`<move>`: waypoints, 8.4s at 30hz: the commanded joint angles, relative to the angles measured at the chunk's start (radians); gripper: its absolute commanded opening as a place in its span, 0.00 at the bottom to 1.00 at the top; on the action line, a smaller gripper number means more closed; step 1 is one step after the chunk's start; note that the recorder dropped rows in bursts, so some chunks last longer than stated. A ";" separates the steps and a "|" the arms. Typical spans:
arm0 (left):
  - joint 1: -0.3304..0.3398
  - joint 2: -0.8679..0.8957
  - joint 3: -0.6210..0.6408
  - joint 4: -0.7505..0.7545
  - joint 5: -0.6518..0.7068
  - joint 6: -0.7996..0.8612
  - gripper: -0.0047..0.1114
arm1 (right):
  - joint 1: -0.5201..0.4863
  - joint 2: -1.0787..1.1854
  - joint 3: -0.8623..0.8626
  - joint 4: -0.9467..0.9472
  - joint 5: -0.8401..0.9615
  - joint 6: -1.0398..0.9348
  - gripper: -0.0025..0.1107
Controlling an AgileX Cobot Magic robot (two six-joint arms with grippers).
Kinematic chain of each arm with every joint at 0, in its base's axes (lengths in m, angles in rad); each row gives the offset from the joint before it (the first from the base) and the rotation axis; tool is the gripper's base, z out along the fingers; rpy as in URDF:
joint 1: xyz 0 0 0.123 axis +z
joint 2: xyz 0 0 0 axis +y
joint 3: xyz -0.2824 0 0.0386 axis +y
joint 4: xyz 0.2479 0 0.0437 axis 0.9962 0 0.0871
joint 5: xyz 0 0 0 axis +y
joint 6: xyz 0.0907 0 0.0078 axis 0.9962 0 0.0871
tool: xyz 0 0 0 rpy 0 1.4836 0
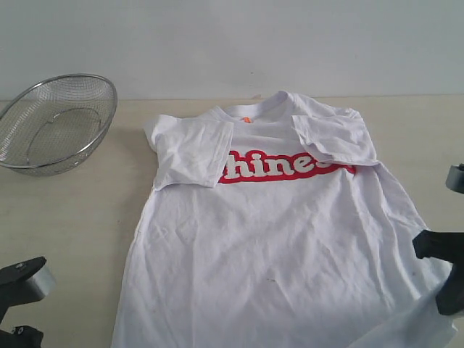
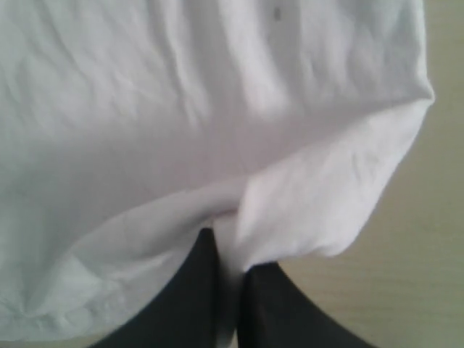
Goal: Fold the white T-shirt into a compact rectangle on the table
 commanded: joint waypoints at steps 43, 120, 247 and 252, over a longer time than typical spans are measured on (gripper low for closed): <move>-0.004 0.012 0.197 -0.614 -0.135 0.326 0.59 | -0.005 0.065 -0.068 0.096 -0.222 -0.056 0.02; -0.002 0.015 -0.071 -0.823 -0.215 0.591 0.08 | -0.005 -0.040 -0.115 0.131 -0.156 -0.123 0.02; 0.495 0.997 -1.151 -0.584 -0.177 0.707 0.08 | 0.006 1.014 -1.275 0.178 -0.294 -0.225 0.02; 0.495 0.984 -1.151 -0.577 -0.164 0.704 0.08 | 0.006 1.014 -1.275 0.183 -0.298 -0.225 0.23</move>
